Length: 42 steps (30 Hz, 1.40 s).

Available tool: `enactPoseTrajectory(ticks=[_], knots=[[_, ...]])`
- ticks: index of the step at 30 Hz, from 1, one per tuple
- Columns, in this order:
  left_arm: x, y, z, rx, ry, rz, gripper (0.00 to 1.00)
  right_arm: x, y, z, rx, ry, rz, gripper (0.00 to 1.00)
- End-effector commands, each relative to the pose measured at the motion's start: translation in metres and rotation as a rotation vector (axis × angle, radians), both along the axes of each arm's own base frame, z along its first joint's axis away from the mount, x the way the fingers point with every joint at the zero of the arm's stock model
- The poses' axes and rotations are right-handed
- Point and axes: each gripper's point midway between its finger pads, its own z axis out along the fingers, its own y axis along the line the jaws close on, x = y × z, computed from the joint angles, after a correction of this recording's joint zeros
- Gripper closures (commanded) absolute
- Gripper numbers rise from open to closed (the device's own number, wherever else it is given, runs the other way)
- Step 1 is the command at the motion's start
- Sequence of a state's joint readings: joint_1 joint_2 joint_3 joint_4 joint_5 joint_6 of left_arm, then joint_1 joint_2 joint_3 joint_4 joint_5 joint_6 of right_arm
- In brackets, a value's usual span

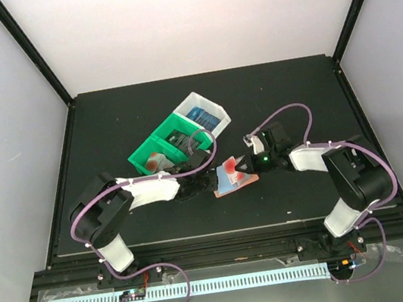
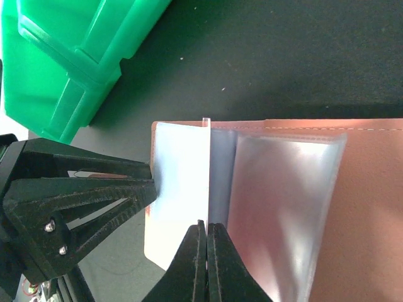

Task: Put the credit cards into the card holder
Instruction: Insert the credit card into the card holder.

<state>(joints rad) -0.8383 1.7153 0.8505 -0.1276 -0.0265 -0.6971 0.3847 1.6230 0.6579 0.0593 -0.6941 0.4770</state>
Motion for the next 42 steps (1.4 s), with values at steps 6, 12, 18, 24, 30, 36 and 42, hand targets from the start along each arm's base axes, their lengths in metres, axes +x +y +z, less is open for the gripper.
enactPoseTrajectory(ticks=[6, 12, 18, 24, 30, 36, 42], knots=[[-0.018, 0.024, -0.035, 0.134, 0.097, 0.046, 0.86, 0.018, -0.011, 0.037, -0.044, -0.134, -0.057, 0.99], [-0.02, 0.023, -0.038, 0.135, 0.106, 0.041, 0.87, 0.012, -0.003, 0.014, 0.002, -0.058, -0.028, 0.99], [-0.023, 0.019, -0.041, 0.124, 0.126, 0.034, 0.87, 0.003, 0.004, -0.001, 0.04, 0.004, 0.004, 0.99], [-0.025, 0.013, -0.043, 0.113, 0.137, 0.03, 0.87, -0.008, 0.003, -0.011, 0.04, 0.062, -0.005, 0.99], [-0.025, 0.011, -0.043, 0.11, 0.144, 0.035, 0.86, -0.024, 0.006, -0.025, 0.06, 0.137, -0.005, 0.99], [-0.027, 0.011, -0.046, 0.119, 0.151, 0.04, 0.87, -0.029, 0.012, -0.029, 0.084, 0.174, -0.024, 0.99], [-0.03, 0.008, -0.045, 0.11, 0.153, 0.037, 0.88, -0.027, 0.022, -0.032, 0.1, 0.186, -0.025, 0.99]])
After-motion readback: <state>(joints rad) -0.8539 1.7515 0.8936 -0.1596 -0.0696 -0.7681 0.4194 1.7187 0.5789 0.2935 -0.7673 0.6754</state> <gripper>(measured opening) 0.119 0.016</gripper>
